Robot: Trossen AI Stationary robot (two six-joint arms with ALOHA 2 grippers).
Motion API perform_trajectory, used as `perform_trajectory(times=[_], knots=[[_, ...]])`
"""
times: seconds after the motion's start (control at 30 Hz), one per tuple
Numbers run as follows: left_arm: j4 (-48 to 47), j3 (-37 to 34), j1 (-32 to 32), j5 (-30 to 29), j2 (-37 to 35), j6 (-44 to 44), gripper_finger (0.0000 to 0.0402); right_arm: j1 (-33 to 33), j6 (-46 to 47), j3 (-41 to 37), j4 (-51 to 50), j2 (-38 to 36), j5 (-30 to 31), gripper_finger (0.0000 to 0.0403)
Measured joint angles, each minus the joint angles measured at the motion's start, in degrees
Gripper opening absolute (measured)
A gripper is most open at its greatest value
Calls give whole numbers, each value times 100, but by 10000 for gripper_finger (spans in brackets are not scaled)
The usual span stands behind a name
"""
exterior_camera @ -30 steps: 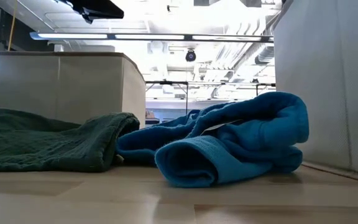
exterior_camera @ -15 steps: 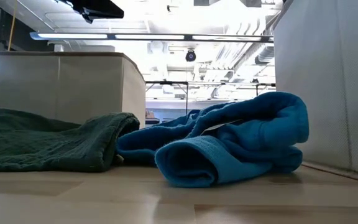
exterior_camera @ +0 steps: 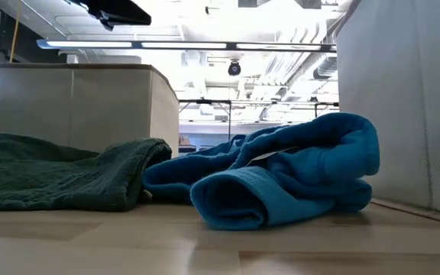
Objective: Sort clothes
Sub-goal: Put the gray shorts into the bottom laundry organizer
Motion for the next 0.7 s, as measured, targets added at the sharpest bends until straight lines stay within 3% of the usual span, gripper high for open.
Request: perform_trajectory(times=[0.17, 0.37, 0.43, 0.57, 0.7], knots=[[-22, 0, 0, 0, 16, -10, 44, 469, 1177, -1116, 478, -4, -563, 222], [41, 0, 0, -1, 125, -12, 44, 495, 1289, -3022, 3073, 119, -771, 222], [49, 0, 0, -2, 187, -13, 44, 433, 1276, -3418, 3536, 250, -909, 219], [121, 0, 2, -2, 300, -12, 44, 337, 1050, -3509, 3416, 313, -1397, 209], [173, 0, 1, -3, 363, -57, 44, 354, 810, -2826, 2260, 120, -1649, 197]])
